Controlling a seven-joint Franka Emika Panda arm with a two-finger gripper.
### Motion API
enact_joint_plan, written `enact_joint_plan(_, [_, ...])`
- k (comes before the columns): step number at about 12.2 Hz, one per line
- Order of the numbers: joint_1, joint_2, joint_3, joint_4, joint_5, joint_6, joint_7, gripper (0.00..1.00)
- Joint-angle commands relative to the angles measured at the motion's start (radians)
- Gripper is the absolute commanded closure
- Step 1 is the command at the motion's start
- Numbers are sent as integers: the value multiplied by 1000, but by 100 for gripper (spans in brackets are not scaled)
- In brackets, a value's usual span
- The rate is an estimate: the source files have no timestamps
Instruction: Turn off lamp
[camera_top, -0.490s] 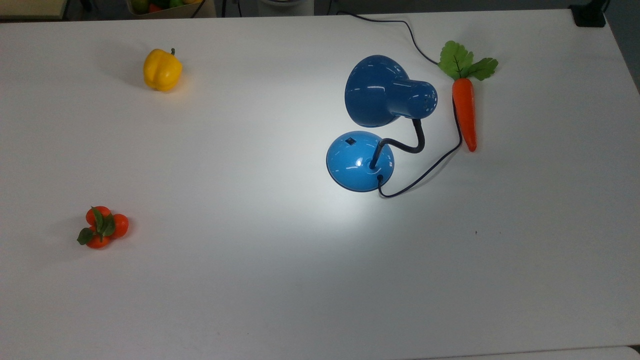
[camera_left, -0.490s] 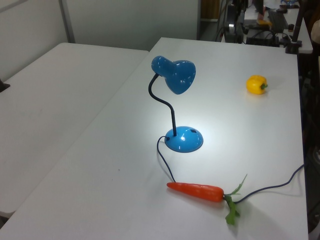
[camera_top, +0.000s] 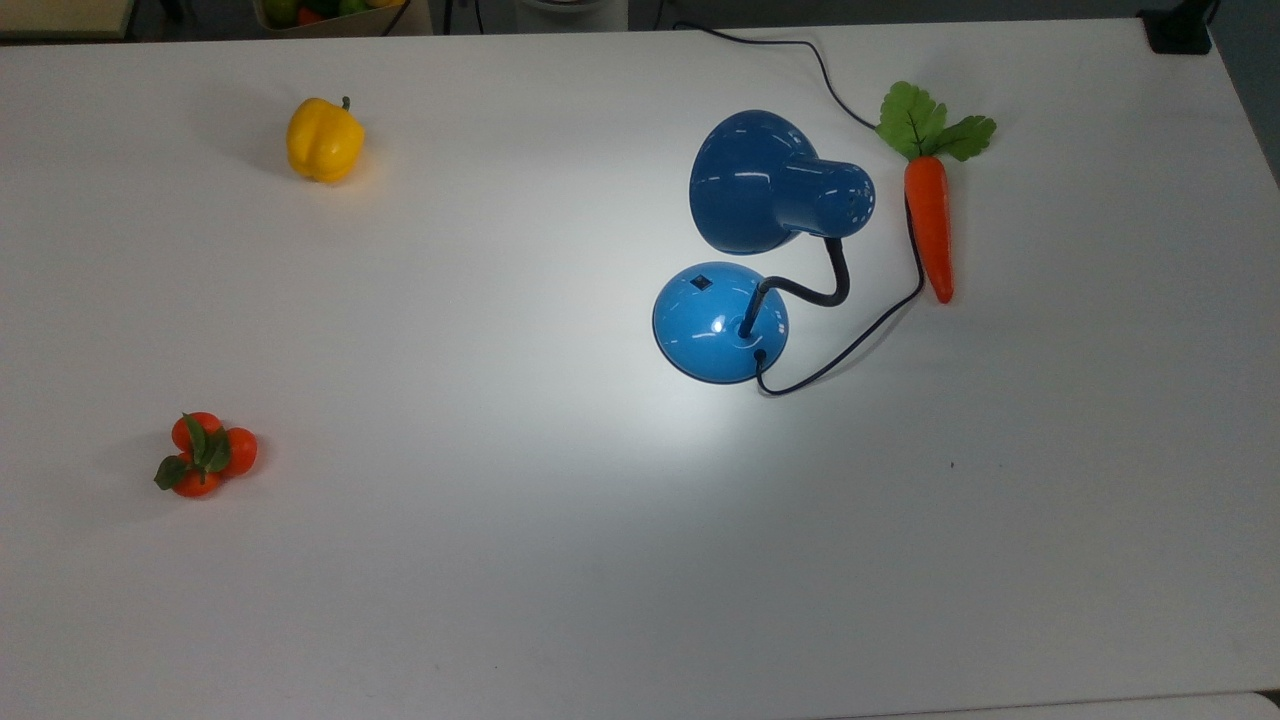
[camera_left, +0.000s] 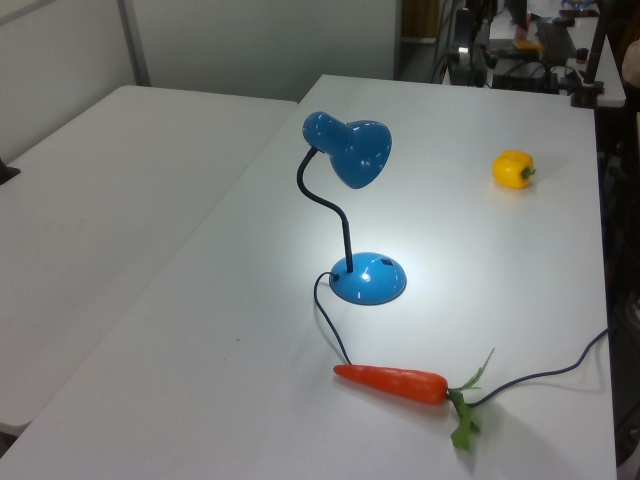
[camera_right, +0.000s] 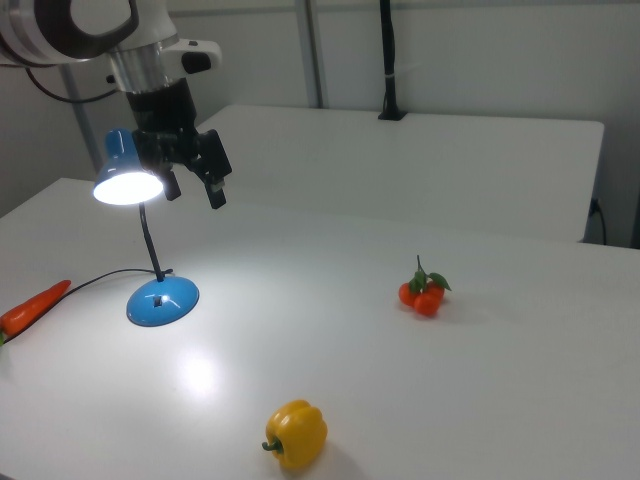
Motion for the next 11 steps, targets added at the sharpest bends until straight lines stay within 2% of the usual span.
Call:
enact_joint_plan(1, [-1, -9, -3, 9, 1, -33, -2, 0])
enact_joint_plan(4, [0, -7, -3, 9, 1, -30, -2, 0])
enact_joint_plan(5, [0, -4, -3, 7, 1, -28, -11, 7])
enact_joint_plan(6, [0, -4, -3, 7, 1, -27, -33, 22])
enact_joint_plan(7, [0, -4, -3, 4, 1, -28, -56, 48])
enact_joint_plan(8, [0, -4, -3, 4, 1, -28, -59, 80])
enact_joint_plan(9, [2, -3, -3, 4, 1, -24, -59, 100])
enact_joint_plan(11, [3, -3, -1, 3, 1, -22, -65, 100])
